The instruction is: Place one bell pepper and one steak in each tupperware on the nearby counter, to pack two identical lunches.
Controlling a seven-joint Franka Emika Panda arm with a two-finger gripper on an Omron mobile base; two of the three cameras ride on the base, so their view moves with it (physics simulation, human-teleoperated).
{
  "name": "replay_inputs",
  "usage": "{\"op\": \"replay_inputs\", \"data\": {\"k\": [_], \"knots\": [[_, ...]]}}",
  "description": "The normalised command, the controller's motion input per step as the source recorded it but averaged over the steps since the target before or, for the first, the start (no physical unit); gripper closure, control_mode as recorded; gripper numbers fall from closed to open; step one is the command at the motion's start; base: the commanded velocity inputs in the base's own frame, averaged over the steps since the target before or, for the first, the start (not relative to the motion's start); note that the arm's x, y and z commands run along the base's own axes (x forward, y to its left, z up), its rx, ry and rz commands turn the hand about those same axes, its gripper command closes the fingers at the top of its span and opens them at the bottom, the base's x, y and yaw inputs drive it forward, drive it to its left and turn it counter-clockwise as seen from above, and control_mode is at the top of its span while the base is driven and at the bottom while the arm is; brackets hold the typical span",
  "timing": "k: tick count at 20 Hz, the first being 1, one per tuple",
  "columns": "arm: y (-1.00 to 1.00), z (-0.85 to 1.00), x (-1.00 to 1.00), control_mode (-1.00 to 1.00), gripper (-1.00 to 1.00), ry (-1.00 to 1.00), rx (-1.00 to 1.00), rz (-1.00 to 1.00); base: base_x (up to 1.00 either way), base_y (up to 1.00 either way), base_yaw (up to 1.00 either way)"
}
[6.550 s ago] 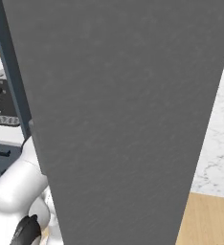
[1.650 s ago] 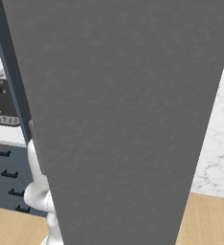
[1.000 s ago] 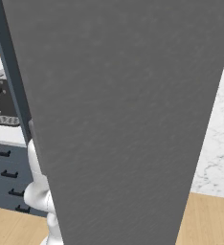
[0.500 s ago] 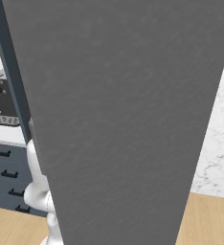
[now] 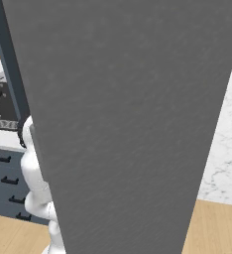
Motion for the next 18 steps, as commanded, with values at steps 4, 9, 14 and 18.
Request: {"op": "replay_inputs", "data": {"k": [4,9,14,18], "knots": [[0.17,0.65,-0.66,-1.0,1.0,-0.06,-0.15,0.18,0.0,0.0,0.0],[0.14,0.73,-0.76,-1.0,1.0,-0.07,-0.17,0.17,0.0,0.0,0.0],[0.18,0.81,-0.92,-1.0,1.0,-0.07,-0.17,0.17,0.0,0.0,0.0],[0.21,0.69,-1.0,-1.0,1.0,-0.02,-0.11,0.13,0.0,0.0,0.0]]}}
